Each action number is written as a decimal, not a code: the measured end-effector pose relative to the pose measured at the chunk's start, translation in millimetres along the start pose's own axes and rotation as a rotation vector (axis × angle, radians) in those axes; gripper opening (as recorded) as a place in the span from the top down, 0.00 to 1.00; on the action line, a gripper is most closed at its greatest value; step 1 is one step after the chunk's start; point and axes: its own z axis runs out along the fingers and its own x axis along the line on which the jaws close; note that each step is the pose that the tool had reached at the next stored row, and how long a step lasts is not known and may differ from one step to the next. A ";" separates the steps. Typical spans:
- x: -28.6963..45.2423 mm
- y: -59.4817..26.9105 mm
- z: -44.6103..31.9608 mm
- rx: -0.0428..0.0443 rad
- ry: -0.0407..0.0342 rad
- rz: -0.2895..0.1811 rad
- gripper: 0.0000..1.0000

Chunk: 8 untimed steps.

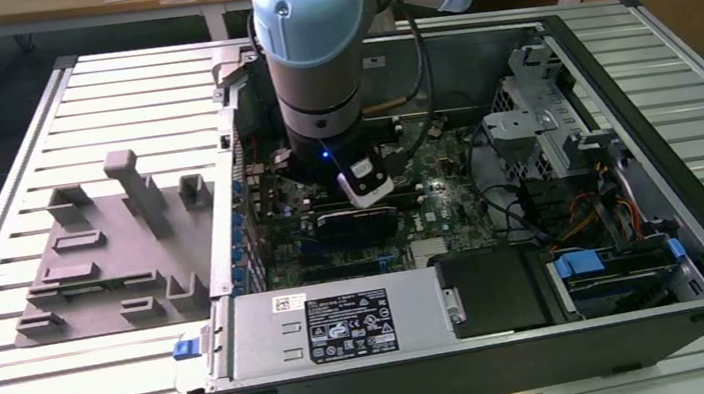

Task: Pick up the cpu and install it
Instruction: 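Install the second cpu locking lever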

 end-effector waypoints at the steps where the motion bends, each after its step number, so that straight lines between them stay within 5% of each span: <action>1: -0.1 0.7 -1.9 -0.0012 -0.0006 0.000 0.89; 8: -0.4 5.5 -22.2 -0.0005 -0.0003 0.000 0.89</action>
